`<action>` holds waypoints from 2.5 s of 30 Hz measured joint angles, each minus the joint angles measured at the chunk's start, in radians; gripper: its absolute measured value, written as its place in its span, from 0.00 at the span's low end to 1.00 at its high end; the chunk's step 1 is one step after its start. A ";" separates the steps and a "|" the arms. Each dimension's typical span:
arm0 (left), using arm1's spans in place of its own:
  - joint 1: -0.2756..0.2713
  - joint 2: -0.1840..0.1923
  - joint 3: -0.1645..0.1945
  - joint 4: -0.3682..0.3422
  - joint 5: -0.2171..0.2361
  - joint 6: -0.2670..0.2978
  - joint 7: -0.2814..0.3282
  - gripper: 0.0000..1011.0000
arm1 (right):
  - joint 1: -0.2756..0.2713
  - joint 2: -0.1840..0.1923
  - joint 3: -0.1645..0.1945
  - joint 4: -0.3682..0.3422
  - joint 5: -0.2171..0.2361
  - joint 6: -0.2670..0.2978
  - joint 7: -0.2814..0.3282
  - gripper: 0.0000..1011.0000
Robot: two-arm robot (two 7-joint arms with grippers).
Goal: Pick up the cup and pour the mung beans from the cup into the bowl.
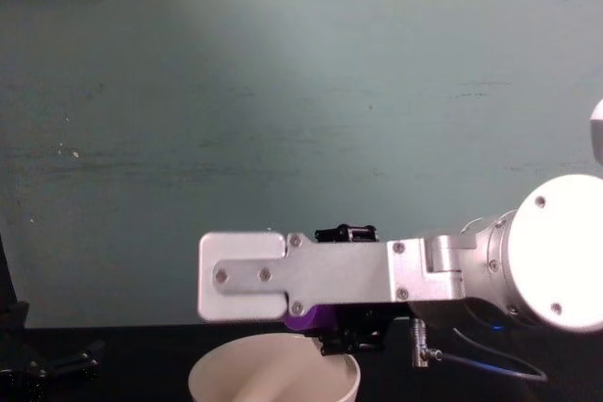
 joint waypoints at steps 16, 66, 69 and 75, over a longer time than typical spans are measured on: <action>0.000 0.000 0.000 0.000 0.000 0.000 0.000 0.99 | 0.013 -0.007 -0.045 0.015 -0.130 -0.018 0.019 0.71; 0.000 0.000 0.000 0.000 0.000 0.000 0.000 0.99 | -0.004 -0.024 -0.041 -0.002 -0.294 -0.047 0.060 0.71; 0.000 0.000 0.000 0.000 0.000 0.000 0.000 0.99 | -0.004 -0.024 -0.041 -0.003 -0.295 -0.050 0.063 0.71; 0.000 0.000 0.000 0.000 0.000 0.000 0.000 0.99 | -0.006 -0.023 -0.041 -0.005 -0.297 -0.051 0.066 0.71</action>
